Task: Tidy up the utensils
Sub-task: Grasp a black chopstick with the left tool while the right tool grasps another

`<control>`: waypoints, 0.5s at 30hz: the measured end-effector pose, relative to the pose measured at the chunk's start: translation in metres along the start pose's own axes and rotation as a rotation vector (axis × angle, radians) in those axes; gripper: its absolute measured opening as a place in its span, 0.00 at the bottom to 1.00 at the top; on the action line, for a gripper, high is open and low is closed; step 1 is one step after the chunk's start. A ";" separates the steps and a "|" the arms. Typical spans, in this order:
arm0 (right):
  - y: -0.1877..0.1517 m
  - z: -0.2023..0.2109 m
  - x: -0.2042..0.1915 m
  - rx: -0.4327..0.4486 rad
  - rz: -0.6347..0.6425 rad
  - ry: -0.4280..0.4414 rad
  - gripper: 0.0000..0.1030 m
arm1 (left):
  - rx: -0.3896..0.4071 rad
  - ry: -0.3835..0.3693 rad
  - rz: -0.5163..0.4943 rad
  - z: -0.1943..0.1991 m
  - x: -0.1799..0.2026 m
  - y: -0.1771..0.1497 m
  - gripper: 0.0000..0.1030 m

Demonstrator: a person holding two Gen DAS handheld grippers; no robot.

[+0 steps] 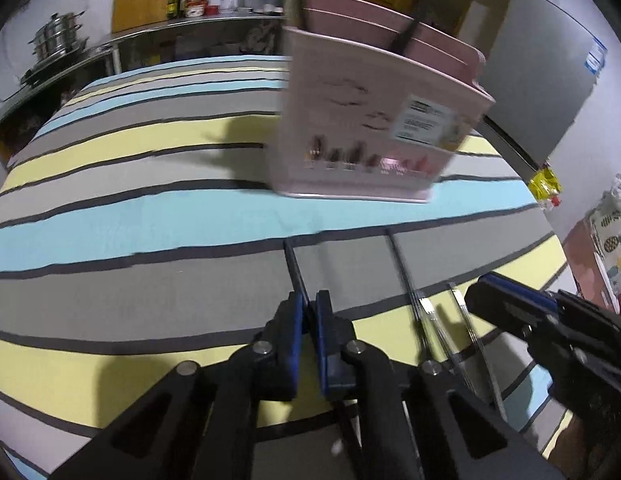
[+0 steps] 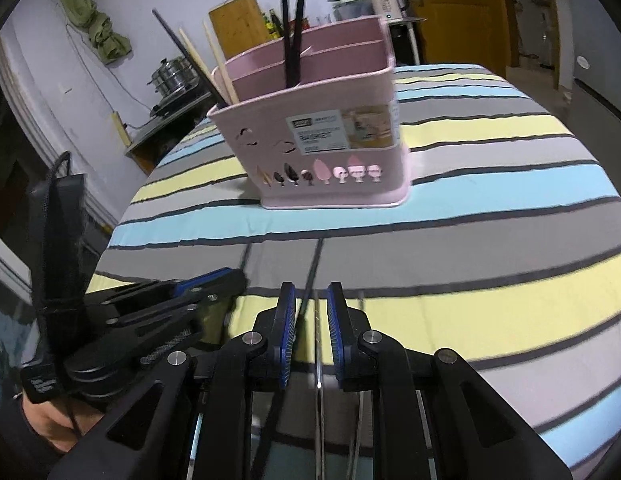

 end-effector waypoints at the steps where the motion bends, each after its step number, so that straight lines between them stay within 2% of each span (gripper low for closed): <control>1: 0.003 -0.006 -0.002 -0.009 0.001 -0.001 0.16 | 0.001 0.004 0.011 0.002 -0.007 0.000 0.07; 5: 0.012 -0.025 -0.007 -0.048 0.006 -0.014 0.16 | -0.004 0.024 0.043 0.004 -0.028 -0.001 0.07; 10: 0.020 -0.041 -0.011 -0.083 0.009 -0.050 0.16 | -0.027 -0.013 0.100 0.001 -0.040 0.001 0.08; 15: 0.027 -0.051 -0.011 -0.117 0.001 -0.092 0.16 | -0.043 -0.015 0.121 -0.007 -0.044 0.008 0.08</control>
Point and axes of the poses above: each gripper's, at about its wrist camera, not at the fingertips, and z roughly against the way its jaws point, x to its right, y to its top, the point moved 1 cm from there along -z, roughly the way its jaws point, and after that the axes turned 6 degrees about -x, right-handed, at the moved point
